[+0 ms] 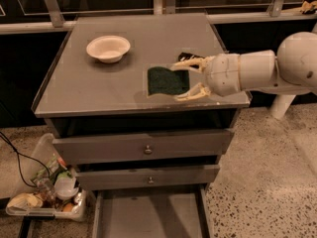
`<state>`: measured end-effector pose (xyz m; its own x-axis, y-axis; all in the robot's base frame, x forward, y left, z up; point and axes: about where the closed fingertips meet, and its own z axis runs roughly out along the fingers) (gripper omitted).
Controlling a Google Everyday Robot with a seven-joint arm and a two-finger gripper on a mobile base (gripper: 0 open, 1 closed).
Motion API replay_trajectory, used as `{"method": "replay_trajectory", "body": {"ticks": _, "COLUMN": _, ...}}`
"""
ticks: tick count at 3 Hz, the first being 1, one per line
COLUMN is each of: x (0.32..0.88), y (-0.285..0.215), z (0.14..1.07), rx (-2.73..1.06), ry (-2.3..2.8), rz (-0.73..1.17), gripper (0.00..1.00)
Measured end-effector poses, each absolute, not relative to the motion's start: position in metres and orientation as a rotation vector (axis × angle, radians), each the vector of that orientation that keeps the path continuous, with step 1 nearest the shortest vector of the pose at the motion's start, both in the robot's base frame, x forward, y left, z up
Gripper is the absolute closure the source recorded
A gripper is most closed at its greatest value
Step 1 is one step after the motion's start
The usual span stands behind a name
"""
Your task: Pick sponge from bottom drawer and place on counter
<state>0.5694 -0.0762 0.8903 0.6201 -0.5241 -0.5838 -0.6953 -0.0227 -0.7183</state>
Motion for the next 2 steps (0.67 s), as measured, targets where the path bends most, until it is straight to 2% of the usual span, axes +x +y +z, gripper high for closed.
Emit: {"method": "replay_trajectory", "body": {"ticks": 2, "x": 0.599, "y": -0.062, "z": 0.896, "rx": -1.474, "ry": 1.087, "rz": 0.288, "gripper": 1.00}}
